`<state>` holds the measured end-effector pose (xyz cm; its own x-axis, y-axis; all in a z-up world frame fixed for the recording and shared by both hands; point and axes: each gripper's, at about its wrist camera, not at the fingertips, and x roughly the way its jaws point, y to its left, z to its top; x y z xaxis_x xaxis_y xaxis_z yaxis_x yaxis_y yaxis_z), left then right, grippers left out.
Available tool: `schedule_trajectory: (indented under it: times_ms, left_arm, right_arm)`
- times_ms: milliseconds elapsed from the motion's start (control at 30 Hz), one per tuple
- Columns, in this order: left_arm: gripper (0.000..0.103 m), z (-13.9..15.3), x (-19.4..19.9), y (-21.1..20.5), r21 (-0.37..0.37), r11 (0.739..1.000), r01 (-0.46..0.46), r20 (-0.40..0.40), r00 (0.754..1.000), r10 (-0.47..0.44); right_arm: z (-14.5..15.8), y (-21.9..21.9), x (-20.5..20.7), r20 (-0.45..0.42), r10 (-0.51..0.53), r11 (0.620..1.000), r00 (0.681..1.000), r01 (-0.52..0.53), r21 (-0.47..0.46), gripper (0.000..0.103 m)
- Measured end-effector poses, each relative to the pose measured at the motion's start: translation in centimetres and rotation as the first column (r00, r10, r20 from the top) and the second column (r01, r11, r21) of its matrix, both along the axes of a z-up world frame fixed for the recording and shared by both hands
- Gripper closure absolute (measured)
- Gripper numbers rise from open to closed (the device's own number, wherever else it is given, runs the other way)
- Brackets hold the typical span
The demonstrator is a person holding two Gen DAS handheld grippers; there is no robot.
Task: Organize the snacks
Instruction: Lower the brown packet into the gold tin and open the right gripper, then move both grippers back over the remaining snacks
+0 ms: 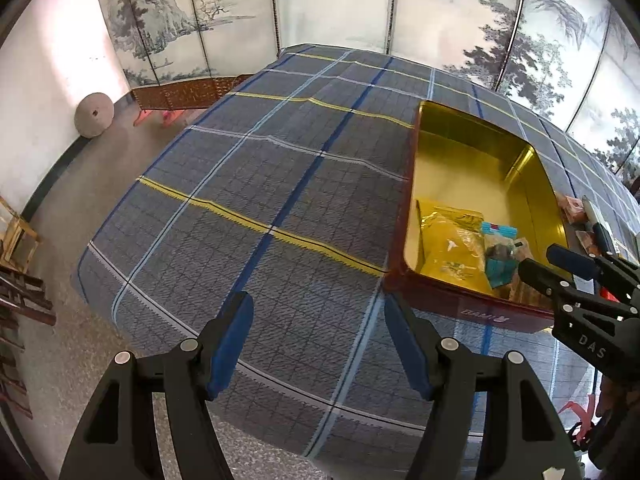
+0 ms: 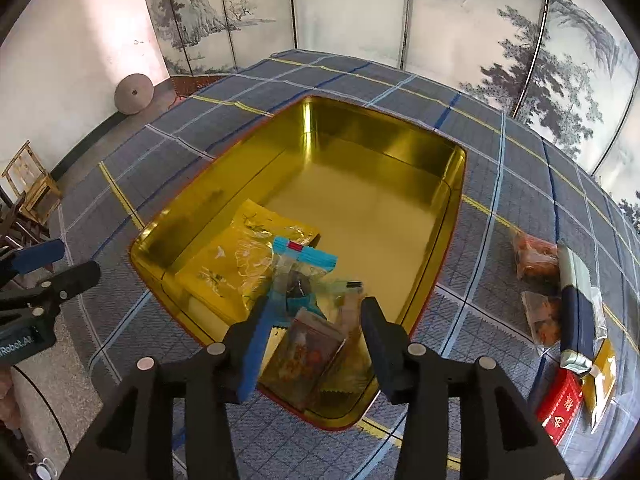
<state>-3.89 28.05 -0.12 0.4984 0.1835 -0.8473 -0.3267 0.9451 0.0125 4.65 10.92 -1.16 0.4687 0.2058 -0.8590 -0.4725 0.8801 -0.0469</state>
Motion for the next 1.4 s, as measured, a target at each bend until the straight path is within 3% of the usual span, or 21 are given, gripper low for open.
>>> schedule_trajectory:
  times_ms: [300, 600, 733, 967, 1067, 1400]
  left_arm:
    - [0.037, 1.2, 0.5, -2.8, 0.014, 0.998, 0.054, 0.013, 0.998, -0.055]
    - [0.036, 2.1, 1.7, -7.8, 0.024, 0.986, 0.162, 0.018, 0.987, -0.163]
    - [0.033, 2.3, 2.3, -10.2, 0.029, 0.977, 0.209, 0.014, 0.978, -0.21]
    - [0.033, 2.0, 3.2, -14.4, 0.038, 0.958, 0.283, -0.014, 0.959, -0.283]
    - [0.032, 1.7, 3.4, -15.9, 0.034, 0.949, 0.313, -0.027, 0.95, -0.312]
    - [0.031, 1.0, 4.1, -20.0, 0.024, 0.919, 0.393, -0.065, 0.918, -0.39]
  right_arm:
    - [2.7, -5.0, -0.5, 0.029, 0.003, 0.999, 1.0, -0.005, 0.049, 0.056]
    - [4.0, -18.2, 2.0, 0.023, -0.168, 0.986, 0.986, 0.168, 0.007, 0.055]
    - [3.9, -23.1, 2.9, 0.021, -0.19, 0.98, 0.982, 0.191, -0.057, 0.047]
    - [2.4, -28.3, 4.6, -0.023, -0.08, 0.985, 0.997, 0.075, -0.157, 0.039]
    - [1.5, -29.5, 5.0, -0.042, -0.02, 0.988, 0.999, 0.014, -0.156, 0.037]
    - [-0.8, -29.4, 5.5, -0.08, 0.155, 0.963, 0.985, -0.169, -0.209, 0.033]
